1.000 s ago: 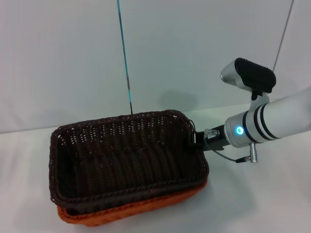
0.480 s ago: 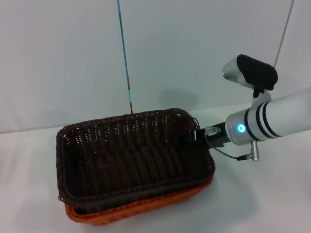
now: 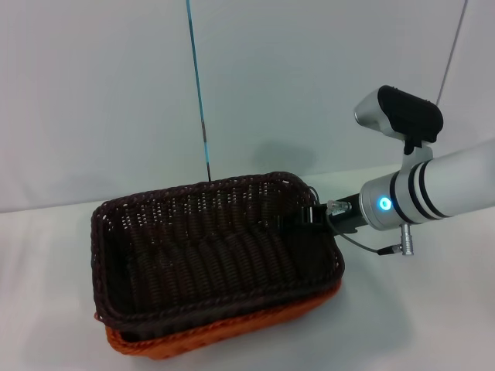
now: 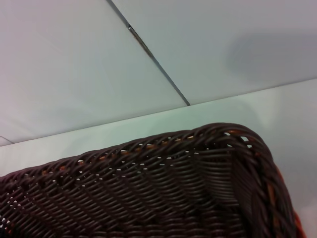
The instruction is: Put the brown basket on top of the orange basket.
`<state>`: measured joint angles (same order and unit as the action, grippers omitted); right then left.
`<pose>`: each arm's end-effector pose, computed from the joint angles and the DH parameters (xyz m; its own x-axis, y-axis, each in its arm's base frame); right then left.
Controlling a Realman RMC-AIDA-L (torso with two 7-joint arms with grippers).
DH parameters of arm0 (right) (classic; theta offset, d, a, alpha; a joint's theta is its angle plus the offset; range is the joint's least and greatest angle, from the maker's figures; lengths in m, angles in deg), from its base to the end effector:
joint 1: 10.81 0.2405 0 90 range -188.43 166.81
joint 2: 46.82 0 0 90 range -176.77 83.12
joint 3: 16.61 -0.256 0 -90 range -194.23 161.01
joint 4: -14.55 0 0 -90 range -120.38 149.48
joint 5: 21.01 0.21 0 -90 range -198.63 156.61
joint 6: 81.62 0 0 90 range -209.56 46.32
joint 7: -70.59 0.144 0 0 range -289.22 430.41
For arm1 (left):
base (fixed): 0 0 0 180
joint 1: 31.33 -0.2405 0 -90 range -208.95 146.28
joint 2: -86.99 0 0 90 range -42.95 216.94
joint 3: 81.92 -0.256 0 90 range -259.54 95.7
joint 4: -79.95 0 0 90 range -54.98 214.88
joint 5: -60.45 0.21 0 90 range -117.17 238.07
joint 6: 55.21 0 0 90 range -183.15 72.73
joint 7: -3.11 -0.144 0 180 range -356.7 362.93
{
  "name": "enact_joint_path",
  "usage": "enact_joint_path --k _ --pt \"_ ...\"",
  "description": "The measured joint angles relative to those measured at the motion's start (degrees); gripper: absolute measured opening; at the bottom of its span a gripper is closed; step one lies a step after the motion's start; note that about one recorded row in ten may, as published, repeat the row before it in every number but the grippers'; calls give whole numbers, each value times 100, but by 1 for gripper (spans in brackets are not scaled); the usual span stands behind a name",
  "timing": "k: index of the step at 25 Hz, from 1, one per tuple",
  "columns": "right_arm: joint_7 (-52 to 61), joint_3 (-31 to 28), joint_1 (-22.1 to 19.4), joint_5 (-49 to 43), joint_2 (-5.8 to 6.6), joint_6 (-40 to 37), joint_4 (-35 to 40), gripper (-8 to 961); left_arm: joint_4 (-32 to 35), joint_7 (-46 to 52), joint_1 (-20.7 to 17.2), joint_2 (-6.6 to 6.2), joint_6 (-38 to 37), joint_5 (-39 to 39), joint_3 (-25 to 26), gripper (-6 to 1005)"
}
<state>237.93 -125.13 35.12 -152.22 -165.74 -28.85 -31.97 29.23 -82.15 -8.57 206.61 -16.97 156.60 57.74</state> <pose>0.1725 0.4406 -0.0348 -0.2979 0.8433 0.4472 0.9479 0.2061 0.2428 -0.3465 0.3899 0.1211 0.5530 0.2741 0.7868 0.8227 -0.0305 -0.5676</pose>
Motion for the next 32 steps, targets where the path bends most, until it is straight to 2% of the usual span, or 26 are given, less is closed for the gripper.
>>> enact_joint_path --k 19,32 --pt "73 -273 -333 -51 32 524 -823 780 0 2 2 -10 27 0 0 888" --pt "119 -904 -579 -594 51 968 -1827 779 0 -5 9 -26 113 0 0 888"
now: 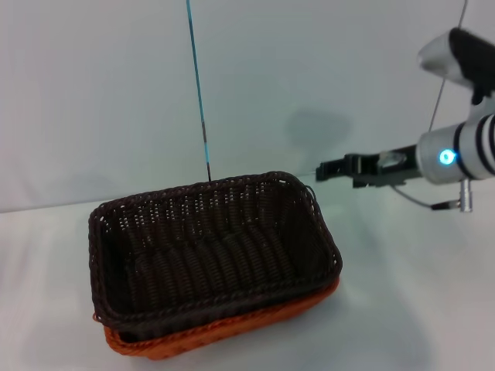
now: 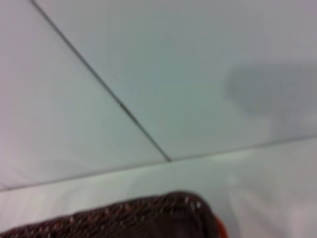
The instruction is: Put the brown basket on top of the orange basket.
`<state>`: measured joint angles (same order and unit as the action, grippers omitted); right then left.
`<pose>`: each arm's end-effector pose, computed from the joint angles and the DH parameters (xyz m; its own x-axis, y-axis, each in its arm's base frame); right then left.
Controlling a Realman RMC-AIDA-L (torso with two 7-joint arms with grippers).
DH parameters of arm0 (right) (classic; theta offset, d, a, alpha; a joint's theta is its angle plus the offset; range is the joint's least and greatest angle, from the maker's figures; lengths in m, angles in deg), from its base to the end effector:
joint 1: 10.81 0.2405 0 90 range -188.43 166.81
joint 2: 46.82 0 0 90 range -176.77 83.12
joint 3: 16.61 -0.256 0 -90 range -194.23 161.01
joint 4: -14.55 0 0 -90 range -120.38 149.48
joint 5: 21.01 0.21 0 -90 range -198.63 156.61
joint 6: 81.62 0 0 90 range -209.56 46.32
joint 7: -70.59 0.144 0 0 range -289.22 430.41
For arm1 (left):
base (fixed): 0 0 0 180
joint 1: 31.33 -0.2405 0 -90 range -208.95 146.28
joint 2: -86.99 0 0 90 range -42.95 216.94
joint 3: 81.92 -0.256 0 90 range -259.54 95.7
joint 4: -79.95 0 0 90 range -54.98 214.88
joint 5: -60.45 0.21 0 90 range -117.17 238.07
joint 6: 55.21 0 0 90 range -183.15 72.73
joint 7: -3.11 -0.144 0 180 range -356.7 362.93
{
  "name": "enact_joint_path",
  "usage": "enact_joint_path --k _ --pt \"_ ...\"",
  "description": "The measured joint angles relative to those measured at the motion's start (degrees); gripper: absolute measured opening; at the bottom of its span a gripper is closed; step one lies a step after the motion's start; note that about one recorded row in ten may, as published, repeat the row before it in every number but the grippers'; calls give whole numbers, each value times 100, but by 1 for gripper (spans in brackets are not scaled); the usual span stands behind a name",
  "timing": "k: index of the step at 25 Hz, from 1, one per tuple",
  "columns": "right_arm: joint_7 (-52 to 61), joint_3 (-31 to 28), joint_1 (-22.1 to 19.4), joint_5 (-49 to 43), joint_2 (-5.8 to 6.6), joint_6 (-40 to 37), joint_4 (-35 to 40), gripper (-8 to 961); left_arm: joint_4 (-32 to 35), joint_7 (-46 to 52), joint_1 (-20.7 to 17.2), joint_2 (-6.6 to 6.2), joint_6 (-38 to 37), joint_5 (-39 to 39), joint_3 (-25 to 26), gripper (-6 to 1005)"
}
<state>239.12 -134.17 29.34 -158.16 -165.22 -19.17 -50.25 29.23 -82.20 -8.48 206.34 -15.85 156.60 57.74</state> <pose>0.1695 0.4396 0.0404 -0.3323 0.7641 0.5530 0.9382 0.2079 0.2767 -0.3442 0.3905 0.1215 0.5574 0.2733 0.7840 0.8221 -0.0497 -0.5672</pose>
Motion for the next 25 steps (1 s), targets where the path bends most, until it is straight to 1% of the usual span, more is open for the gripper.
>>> enact_joint_path --k 5,6,7,8,10,13,15,18,19,21,25 --pt "-118 -204 -248 -125 -17 -144 -678 780 -38 1 -11 10 22 0 0 888" --pt "-310 -201 -466 -92 -40 -383 -1075 780 -53 1 -17 20 22 0 0 888" --pt "-310 -201 -466 -92 -40 -383 -1075 780 -67 2 -22 32 22 0 0 888" --pt "-418 -186 -582 -44 -52 -543 -1235 780 -79 4 -25 44 22 0 1 888" --pt "-676 -98 -876 219 -69 -950 -1554 780 -96 7 -30 61 25 0 0 888" --pt "-1182 3 -1290 777 -62 -1476 -1820 779 -185 0 -56 135 65 -6 6 888" --pt "-1701 21 -1487 1164 -57 -1722 -1872 779 -278 -10 -76 206 101 -24 12 888" --pt "-2580 50 -1672 1720 -71 -1983 -1832 779 -395 -12 -83 313 150 -54 41 888" --pt "-3098 113 -1775 2075 -81 -2177 -1689 779 -395 -12 -83 313 150 -54 41 888" --pt "-3266 139 -1803 2194 -85 -2249 -1619 779 -428 -13 -82 386 238 -217 56 888" --pt "-3706 128 -1861 2575 -77 -2376 -1234 779 -375 -49 -81 399 432 -465 55 888"
